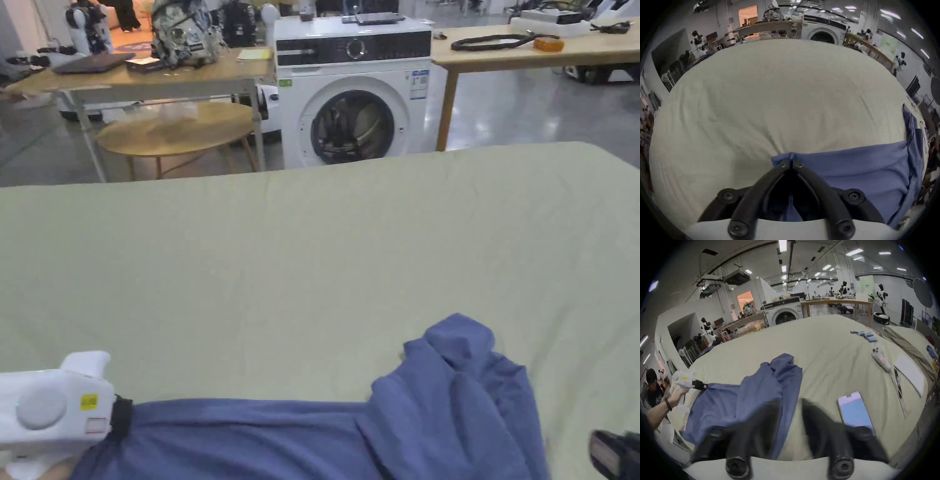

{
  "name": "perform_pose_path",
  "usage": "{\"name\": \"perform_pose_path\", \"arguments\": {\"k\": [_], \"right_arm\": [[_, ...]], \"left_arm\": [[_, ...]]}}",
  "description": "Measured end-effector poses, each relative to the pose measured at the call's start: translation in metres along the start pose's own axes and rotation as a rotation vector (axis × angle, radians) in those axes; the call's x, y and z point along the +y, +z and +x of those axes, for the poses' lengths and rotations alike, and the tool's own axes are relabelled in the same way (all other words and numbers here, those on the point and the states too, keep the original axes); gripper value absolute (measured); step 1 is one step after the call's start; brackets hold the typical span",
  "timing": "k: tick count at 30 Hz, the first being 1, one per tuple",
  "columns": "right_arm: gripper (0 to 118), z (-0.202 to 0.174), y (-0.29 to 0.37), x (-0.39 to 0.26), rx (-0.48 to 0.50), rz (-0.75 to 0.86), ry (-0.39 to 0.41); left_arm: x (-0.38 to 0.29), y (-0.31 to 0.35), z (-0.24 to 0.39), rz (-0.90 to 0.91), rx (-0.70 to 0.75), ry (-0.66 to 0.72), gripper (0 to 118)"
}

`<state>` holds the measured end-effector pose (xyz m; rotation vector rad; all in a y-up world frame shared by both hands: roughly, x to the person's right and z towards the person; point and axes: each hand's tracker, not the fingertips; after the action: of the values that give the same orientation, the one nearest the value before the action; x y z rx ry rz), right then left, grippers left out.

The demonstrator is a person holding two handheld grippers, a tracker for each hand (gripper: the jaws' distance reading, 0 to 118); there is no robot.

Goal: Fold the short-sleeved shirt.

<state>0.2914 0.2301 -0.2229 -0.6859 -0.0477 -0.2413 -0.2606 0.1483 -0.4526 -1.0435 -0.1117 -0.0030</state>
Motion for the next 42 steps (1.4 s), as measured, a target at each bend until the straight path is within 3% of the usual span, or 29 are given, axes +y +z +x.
{"name": "perform_pose_path", "arguments": {"k": [1,5,6,8,10,11,13,14,15,18,21,26,33,35,42], "right_arm": [[72,0.004,-0.026,0.018,-0.003,-0.065,-0.017],[72,0.018,-0.125,0.058,-0.062,-0.185,-0.027],[70,0.018,-0.149,0.063,-0.084,-0.216,-0.03],[49,0.02,-0.185,0.069,-0.078,-0.295,-0.071],[49,0.015,-0.208,0.059,-0.083,-0.367,-0.087],[49,0.008,-0.209,0.055,-0.166,-0.362,-0.02],[45,-0.006,-0.196,0.055,-0.175,-0.322,0.064],[31,-0.01,-0.191,0.057,-0.185,-0.31,0.077],[0,-0.014,-0.188,0.058,-0.204,-0.291,0.102],[0,-0.019,-0.174,0.063,-0.158,-0.309,0.098],[0,-0.031,-0.131,0.077,-0.122,-0.162,0.118],[0,-0.051,-0.043,0.125,-0.047,0.083,0.169],[0,-0.07,0.065,0.198,0.003,0.34,0.142],[0,-0.075,0.081,0.218,-0.007,0.392,0.159],[0,-0.097,0.08,0.269,-0.02,0.43,0.145]], "left_arm": [[0.0,0.002,0.001,-0.01,-0.004,0.002,0],[-0.003,0.006,0.008,-0.027,-0.005,0.003,0],[-0.004,0.009,0.007,-0.028,-0.003,0.002,0],[-0.005,0.009,0.009,-0.036,-0.002,0.003,0],[-0.004,0.01,0.005,-0.04,-0.004,0.004,0],[-0.004,0.01,0.005,-0.045,-0.009,0.009,0],[-0.006,0.01,0.004,-0.046,-0.017,0.02,0],[-0.005,0.009,0.0,-0.041,-0.021,0.028,0],[-0.006,0.01,-0.001,-0.033,-0.023,0.04,0],[-0.009,0.02,-0.011,0.011,-0.071,0.104,0],[-0.02,0.077,-0.025,0.227,-0.147,0.164,0],[-0.016,0.198,-0.034,0.499,-0.221,0.077,0],[-0.002,0.35,-0.059,0.841,-0.193,0.069,0],[0.006,0.375,-0.062,0.909,-0.14,0.055,0],[0.052,0.4,-0.058,0.957,-0.154,0.084,0]]}}
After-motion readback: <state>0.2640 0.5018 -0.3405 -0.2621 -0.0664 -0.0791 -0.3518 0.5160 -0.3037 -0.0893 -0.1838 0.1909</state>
